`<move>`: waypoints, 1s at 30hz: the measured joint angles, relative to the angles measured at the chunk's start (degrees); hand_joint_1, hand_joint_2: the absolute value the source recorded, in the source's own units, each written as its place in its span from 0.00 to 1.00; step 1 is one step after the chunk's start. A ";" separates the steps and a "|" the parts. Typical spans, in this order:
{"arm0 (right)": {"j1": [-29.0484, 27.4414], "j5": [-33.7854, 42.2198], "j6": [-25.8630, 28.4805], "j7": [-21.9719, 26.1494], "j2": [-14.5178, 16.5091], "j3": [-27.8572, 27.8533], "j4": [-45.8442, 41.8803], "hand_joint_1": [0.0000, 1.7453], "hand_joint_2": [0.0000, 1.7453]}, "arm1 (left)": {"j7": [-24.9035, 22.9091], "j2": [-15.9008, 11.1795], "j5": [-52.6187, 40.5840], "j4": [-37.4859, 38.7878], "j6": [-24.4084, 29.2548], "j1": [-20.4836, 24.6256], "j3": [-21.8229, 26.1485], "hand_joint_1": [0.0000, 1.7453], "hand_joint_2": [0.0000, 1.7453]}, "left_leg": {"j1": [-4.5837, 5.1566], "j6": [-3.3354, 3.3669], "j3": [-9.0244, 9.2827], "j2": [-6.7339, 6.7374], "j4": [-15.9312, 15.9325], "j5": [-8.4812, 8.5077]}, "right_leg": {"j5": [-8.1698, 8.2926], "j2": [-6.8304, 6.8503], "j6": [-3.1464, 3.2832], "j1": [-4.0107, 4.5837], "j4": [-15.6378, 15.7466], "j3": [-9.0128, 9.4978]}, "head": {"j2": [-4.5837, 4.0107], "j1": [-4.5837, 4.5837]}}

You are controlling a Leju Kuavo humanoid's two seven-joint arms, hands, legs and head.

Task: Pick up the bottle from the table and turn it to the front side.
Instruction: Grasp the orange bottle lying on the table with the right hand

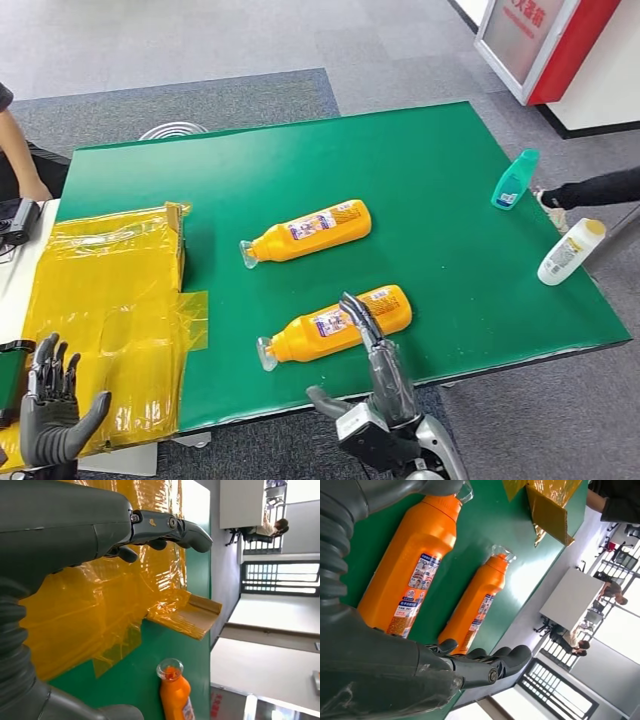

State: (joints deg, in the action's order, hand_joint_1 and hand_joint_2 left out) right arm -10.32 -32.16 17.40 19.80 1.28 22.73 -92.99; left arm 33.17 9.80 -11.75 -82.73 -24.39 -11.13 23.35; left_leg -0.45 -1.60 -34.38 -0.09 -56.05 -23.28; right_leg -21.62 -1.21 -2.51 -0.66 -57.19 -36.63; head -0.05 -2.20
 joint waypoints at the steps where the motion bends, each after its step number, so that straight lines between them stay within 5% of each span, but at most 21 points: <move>1: 0.34 -0.71 -0.10 -0.22 -0.06 0.13 0.04 0.00 1.00 | 0.06 -0.13 -0.69 0.03 -0.04 0.00 -0.02 0.00 1.00 | 0.00 0.00 0.00 0.00 0.00 0.00 | 0.00 0.00 0.00 0.00 0.00 0.00 | 0.00 0.01; 19: 7.44 -7.41 -8.14 -7.67 -0.84 0.28 1.82 0.00 1.00 | 4.97 -2.39 2.84 2.00 -6.92 0.61 -0.19 0.00 1.00 | 0.00 -0.02 0.01 0.00 0.00 0.03 | 0.01 0.00 0.00 0.00 0.00 -0.01 | 0.01 -0.01; 30: 7.74 2.02 -14.28 -6.40 -0.85 0.29 2.68 0.00 1.00 | 4.97 -2.39 5.08 2.80 -8.57 1.41 0.54 0.00 1.00 | 0.00 -0.01 0.00 0.00 0.00 0.03 | 0.01 0.00 0.00 0.00 0.00 -0.01 | 0.01 0.01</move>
State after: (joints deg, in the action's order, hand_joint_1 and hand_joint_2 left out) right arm -2.58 -30.14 3.12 13.39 0.43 23.03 -90.31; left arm 38.14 7.41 -6.67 -79.94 -32.97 -9.72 23.89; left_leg -0.45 -1.62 -34.38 -0.09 -56.06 -23.25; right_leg -21.62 -1.21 -2.51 -0.66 -57.19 -36.64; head -0.05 -2.19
